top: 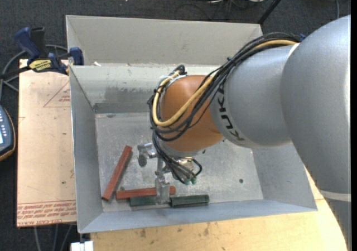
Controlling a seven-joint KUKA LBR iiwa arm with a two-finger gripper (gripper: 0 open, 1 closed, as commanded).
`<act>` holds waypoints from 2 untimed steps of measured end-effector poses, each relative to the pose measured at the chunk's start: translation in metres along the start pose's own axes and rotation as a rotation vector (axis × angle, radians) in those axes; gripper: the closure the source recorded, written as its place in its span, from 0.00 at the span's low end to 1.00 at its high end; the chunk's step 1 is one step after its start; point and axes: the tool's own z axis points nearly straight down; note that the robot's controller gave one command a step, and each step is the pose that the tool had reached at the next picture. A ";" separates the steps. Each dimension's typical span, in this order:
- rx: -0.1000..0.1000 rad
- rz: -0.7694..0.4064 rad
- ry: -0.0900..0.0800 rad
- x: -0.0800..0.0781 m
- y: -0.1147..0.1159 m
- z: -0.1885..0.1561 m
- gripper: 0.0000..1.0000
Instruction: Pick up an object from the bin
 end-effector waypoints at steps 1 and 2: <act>0.004 -0.107 -0.016 0.014 -0.024 0.053 0.00; 0.003 -0.109 -0.006 0.017 -0.023 0.054 1.00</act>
Offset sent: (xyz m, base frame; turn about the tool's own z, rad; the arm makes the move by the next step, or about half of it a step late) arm -0.0123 -0.0261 -0.0536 -0.1110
